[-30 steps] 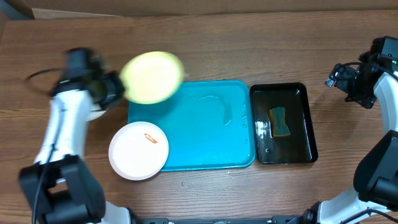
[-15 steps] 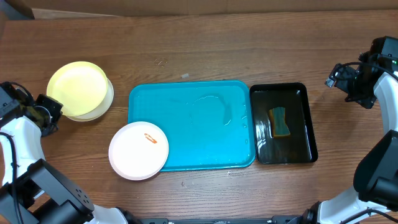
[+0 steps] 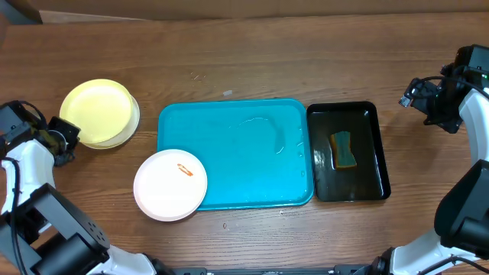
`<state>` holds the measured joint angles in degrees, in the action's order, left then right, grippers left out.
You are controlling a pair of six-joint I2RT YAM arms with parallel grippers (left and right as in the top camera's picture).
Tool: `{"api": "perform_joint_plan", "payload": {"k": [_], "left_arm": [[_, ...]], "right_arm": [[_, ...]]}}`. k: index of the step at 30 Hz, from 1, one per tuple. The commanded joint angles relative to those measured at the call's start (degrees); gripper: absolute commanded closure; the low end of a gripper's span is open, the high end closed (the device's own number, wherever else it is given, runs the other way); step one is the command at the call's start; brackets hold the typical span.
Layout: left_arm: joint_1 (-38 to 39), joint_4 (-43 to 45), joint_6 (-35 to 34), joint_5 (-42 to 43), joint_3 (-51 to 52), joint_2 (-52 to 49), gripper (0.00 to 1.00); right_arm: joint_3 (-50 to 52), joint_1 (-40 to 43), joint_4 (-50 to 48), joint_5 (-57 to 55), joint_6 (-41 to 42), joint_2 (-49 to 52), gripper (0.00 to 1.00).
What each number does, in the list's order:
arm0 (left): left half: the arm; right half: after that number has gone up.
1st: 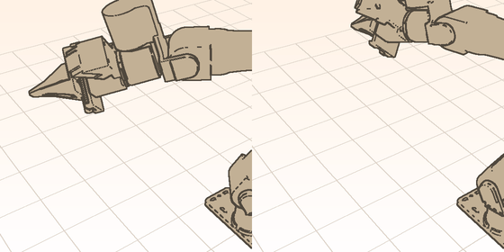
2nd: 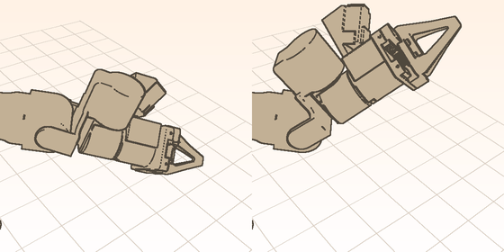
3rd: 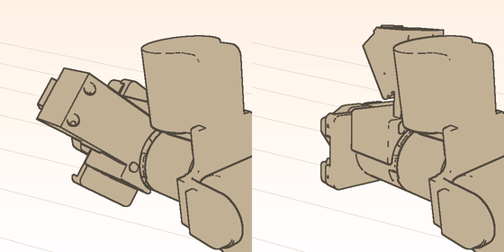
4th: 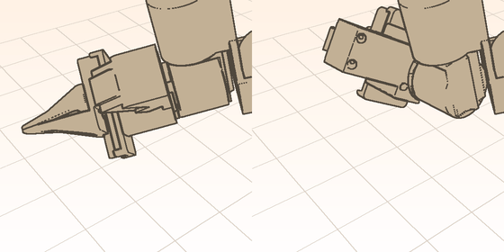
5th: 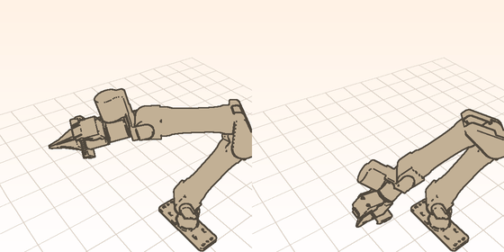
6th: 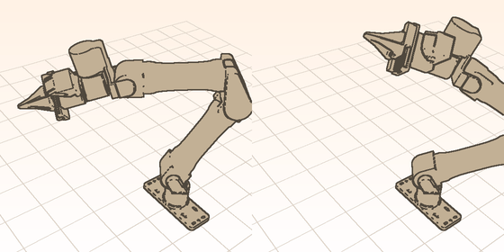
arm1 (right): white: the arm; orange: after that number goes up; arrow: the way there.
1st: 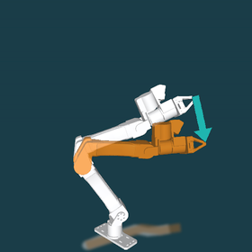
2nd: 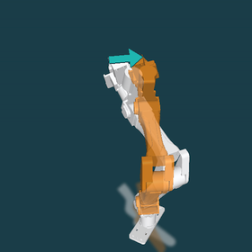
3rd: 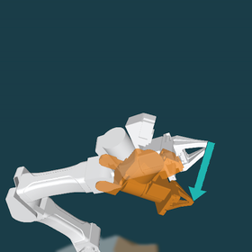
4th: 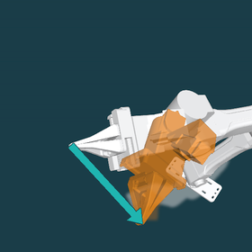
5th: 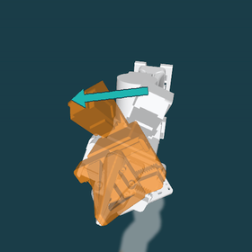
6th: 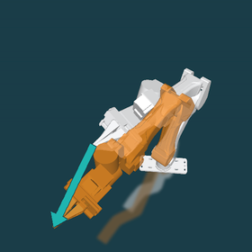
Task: Clean dirty plates on tray and stack at the side
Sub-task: 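Swing the yellow plate to the left and set it on the white plate, then release the yellow plate and move left gripper to the stained white plate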
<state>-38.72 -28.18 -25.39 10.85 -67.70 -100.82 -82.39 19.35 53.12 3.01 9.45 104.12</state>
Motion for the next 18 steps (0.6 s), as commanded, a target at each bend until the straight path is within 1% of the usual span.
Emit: {"api": "perform_joint_plan", "payload": {"k": [1, 2, 3, 4, 5, 6, 7, 8, 10, 15, 17, 18], "left_arm": [[0.48, 1.22, -0.72, 0.81, 0.11, -1.62, 0.91], [0.55, 1.33, -0.52, 1.11, 0.11, -1.92, 0.84], [0.55, 1.36, -0.48, 1.51, 0.11, -2.08, 0.67], [0.55, 1.31, -0.48, 2.8, 0.11, -2.16, 0.32], [0.55, 1.27, -0.5, 4.7, 0.07, -2.14, 0.2], [0.55, 0.92, -0.5, 7.28, -0.07, -1.97, 0.15], [0.5, -0.11, -0.5, 10.64, -0.22, -1.64, 0.13], [0.5, -1.66, -0.5, 12.59, -0.42, -1.25, 0.14], [0.5, -6.62, -0.46, 14.4, -0.72, 0.39, 0.16], [0.5, -21.14, 0.55, 14.21, -0.72, 8.09, 0.22], [0.55, -27.02, 0.57, 13.6, -0.72, 12.0, 0.23], [0.63, -29.99, 0.57, 11.96, -0.7, 14.05, 0.22]], "right_arm": [[-0.83, 0.0, -0.31, 0.07, 0.63, -0.17, 0.0], [-0.83, 0.0, -0.31, 0.07, 0.63, -0.17, 0.0], [-0.83, 0.0, -0.31, 0.07, 0.63, -0.17, 0.0], [-0.83, 0.0, -0.31, 0.07, 0.63, -0.17, 0.0], [-0.83, 0.0, -0.31, 0.07, 0.63, -0.17, 0.0], [-0.83, 0.0, -0.33, 0.07, 0.63, -0.17, 0.0], [-0.83, 0.0, -0.31, 0.07, 0.63, -0.17, 0.0], [-0.83, 0.0, -0.31, 0.07, 0.63, -0.17, 0.0], [-0.83, 0.0, -0.33, 0.07, 0.63, -0.17, 0.0], [-0.83, 0.0, -0.31, 0.07, 0.63, -0.17, 0.0], [-0.83, 0.0, -0.33, 0.07, 0.63, -0.17, 0.0], [-0.83, 0.0, -0.31, 0.07, 0.63, -0.17, 0.0]]}}
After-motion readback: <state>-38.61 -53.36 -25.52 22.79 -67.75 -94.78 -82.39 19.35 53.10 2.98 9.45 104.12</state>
